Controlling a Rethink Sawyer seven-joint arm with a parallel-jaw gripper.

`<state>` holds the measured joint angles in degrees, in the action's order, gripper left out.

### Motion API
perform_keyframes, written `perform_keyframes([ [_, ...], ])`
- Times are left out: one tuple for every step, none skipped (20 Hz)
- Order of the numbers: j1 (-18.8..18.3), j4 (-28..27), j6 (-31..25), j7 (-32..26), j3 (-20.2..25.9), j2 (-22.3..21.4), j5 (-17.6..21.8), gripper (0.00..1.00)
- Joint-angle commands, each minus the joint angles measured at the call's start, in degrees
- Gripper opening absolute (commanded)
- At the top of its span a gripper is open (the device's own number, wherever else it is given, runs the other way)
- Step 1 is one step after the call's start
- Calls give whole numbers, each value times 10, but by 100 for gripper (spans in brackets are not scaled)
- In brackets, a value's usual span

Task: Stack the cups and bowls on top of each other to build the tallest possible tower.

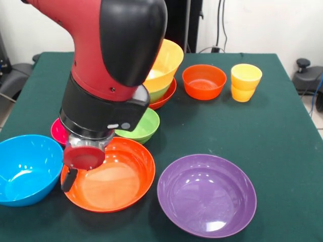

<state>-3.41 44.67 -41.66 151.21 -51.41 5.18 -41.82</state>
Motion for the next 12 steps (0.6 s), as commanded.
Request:
perform_keyframes([
  [-14,-59,-73,180,11,44,-26,100],
  [-13,-60,-74,181,9,45,-29,100],
  [-13,-61,-74,180,8,47,-31,100],
  [-13,-62,-75,181,6,49,-33,100],
  [-15,-64,-75,182,4,50,-35,100],
  [-16,-67,-78,185,1,51,-36,100],
  [-17,-71,-80,188,-2,53,-38,100],
  [-18,-75,-83,190,-5,54,-40,100],
  [-20,-79,-86,192,-6,54,-42,100],
  [-21,-85,-89,196,-10,57,-44,100],
  [-22,-88,-90,197,-12,58,-46,100],
  [-23,-91,-92,199,-15,59,-48,100],
])
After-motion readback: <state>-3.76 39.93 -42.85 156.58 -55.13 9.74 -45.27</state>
